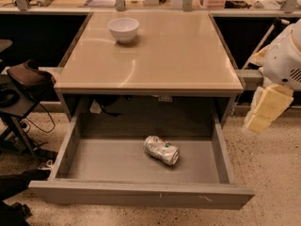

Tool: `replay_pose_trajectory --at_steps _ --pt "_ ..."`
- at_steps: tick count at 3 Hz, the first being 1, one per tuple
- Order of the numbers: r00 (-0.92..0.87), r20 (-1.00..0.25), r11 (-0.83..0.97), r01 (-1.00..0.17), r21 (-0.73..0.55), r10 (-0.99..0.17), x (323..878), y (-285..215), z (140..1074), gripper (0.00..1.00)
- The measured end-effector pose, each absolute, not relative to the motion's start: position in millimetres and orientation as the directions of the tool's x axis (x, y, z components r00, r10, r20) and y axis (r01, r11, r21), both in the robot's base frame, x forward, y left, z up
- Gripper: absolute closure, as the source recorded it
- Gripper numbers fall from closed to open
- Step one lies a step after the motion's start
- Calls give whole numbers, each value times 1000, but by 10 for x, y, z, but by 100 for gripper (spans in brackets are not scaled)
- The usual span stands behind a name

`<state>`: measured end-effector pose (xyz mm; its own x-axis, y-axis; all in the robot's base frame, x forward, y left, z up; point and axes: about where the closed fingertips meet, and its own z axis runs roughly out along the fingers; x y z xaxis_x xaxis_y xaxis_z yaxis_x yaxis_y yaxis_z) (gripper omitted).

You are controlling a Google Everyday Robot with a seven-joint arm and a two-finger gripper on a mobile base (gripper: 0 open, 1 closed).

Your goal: Pick 7up can from top drawer and place on counter

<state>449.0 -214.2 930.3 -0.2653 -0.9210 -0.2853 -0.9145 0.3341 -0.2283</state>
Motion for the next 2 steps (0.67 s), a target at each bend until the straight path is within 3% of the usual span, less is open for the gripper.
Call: replay_pose_trajectory --at_steps 2 --pt "-326 -274 379 -910 -169 -905 5004 -2021 8427 0"
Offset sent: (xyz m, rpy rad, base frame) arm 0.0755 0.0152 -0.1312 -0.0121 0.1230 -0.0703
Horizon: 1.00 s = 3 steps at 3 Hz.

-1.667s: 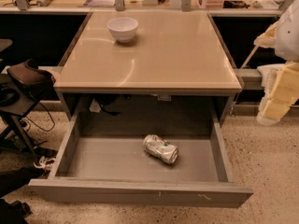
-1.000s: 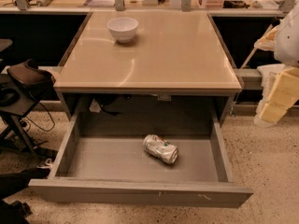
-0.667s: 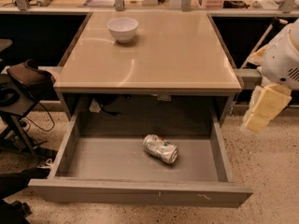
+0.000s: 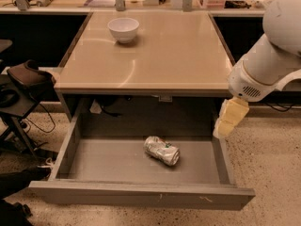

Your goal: Pick 7up can from top drawer and place on counter

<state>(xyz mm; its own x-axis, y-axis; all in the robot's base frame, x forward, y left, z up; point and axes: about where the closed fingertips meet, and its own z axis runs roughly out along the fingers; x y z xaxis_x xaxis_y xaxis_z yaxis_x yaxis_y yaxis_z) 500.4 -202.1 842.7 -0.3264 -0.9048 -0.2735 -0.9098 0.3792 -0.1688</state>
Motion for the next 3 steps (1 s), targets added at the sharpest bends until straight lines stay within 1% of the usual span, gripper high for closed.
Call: replay_pose_trajectory --at_steps 1,2,3 --pt "-328 -272 380 -910 -165 -905 5014 -2018 8403 0" --pt "-374 -289 431 -887 -167 -881 5040 -2037 8303 0" --pt "-412 -394 484 -869 -101 -822 5194 -1789 7879 0"
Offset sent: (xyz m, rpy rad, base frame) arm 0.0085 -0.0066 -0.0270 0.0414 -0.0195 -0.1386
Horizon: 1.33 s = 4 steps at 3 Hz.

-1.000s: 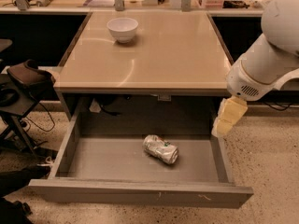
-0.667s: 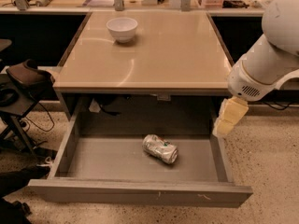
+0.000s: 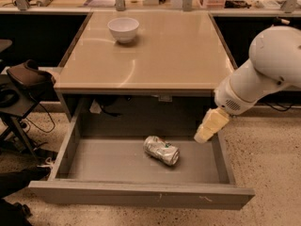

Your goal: Pick 7up can from top drawer and place on counter

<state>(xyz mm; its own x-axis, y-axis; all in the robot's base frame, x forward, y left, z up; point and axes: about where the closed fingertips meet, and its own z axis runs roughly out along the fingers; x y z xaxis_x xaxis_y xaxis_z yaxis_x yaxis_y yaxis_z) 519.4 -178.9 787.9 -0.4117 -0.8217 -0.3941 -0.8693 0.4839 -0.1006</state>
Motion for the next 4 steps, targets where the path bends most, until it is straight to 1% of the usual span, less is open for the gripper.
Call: replay_pose_trajectory --at_steps 1,2,3,4 --pt "-400 -498 489 -871 -55 -769 5449 -1369 7616 0" --pt "-400 -498 489 -871 -55 -769 5448 -1369 7616 0" --pt "-387 -507 460 -888 -20 -770 5189 -1122 7433 0" --pt "-324 -538 374 -927 17 -778 4893 -592 7155 0"
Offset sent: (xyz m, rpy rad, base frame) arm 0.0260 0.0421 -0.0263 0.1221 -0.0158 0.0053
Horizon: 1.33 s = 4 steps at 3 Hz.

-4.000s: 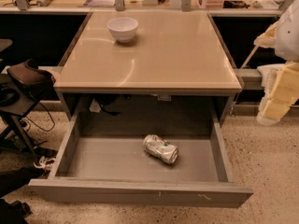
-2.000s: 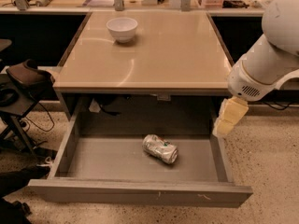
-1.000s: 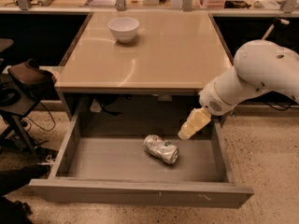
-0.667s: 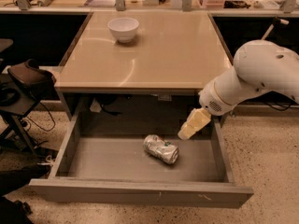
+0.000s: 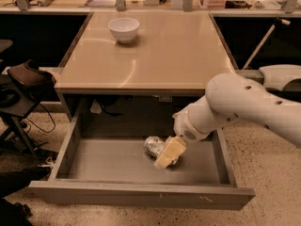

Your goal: Pick 7up can from top drawer and place on counter

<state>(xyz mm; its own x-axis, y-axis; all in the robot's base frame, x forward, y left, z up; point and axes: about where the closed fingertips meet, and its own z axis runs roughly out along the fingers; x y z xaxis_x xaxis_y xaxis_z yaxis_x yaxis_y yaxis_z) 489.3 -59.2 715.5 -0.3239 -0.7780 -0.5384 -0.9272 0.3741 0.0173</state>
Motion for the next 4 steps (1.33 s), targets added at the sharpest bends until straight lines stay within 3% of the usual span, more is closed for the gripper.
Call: replay_pose_trajectory --at_steps 1,3,4 --pt "-281 -566 330 -944 17 -775 4908 -4 6939 0" --pt "-328 -562 390 -921 10 -760 4996 -45 6837 0" --pt "-436 -541 535 -845 -30 -719 5141 -424 6592 0"
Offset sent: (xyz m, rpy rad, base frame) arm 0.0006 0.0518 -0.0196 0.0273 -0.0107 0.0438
